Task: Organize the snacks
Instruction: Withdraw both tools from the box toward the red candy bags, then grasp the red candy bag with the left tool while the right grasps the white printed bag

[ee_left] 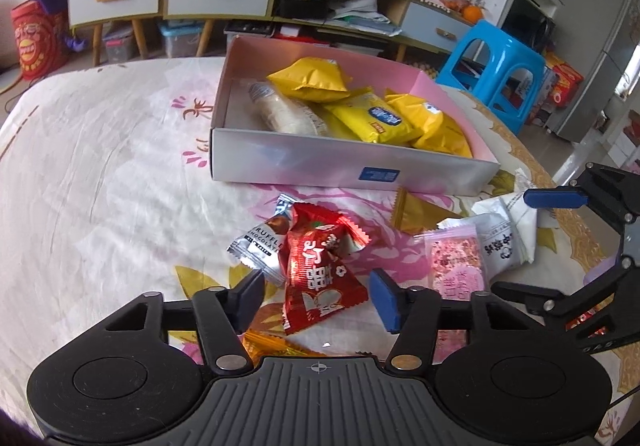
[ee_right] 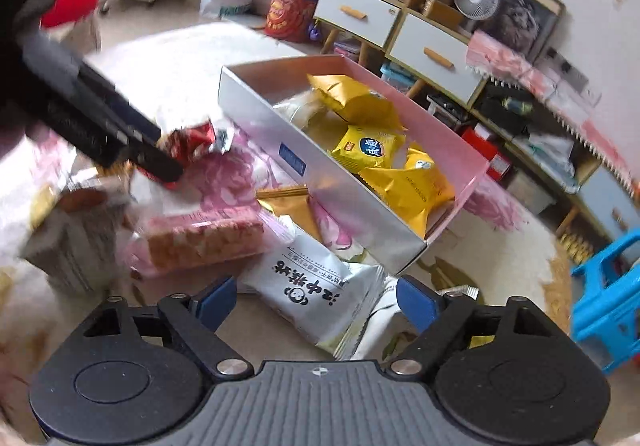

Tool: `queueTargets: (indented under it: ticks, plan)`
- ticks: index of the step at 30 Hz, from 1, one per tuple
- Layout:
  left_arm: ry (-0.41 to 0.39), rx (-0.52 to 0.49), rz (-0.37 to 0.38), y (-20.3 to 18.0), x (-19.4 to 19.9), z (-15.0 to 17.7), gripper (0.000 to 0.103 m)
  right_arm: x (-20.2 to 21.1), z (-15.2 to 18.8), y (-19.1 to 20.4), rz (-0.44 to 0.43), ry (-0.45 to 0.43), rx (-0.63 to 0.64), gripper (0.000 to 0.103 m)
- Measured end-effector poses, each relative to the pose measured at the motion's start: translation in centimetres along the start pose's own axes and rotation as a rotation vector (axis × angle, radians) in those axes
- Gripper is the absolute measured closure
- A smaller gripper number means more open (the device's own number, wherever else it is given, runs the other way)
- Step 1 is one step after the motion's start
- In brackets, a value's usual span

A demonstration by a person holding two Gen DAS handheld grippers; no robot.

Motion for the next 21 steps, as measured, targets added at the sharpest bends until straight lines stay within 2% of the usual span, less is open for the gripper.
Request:
queueTargets:
  ticks: [7, 14, 15, 17, 19, 21]
  plan:
    - [0.006, 0.029, -0.006, 0.7, -0.5, -0.1, 0.064, -1.8, 0.0, 0.7, 0.003, 0.016, 0.064, 0.031]
    - [0.030, 0.034, -0.048, 1.8, -0.2, -0.1, 0.066, -2.4, -0.9, 0.2, -0.029, 0.029, -0.043, 0.037]
    - [0.034, 0.029, -0.064, 1.9, -0.1, 0.0, 0.066, -2.5, -1.0, 0.2, -0.047, 0.040, -0.078, 0.045]
    - [0.037, 0.020, -0.085, 2.2, 0.1, 0.0, 0.067, -2.5, -1.2, 0.5, -0.093, 0.063, -0.130, 0.048]
    - [0.039, 0.023, -0.088, 2.4, 0.3, -0.1, 0.069, -2.3, -1.3, 1.0, -0.115, 0.062, -0.127, 0.050]
    - [0.039, 0.027, -0.089, 2.6, 0.3, -0.1, 0.069, -2.2, -1.2, 1.0, -0.100, 0.064, -0.121, 0.049]
Point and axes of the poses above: each gripper's, at about its wrist camera, not at the fingertips, and x roughly against the way its jaws point, y to its left, z to its underside, the point moved 9 cm from there along -x, roughly the way its jaws point, and after that the axes turned 11 degrees about -x, right-handed, at the moved point
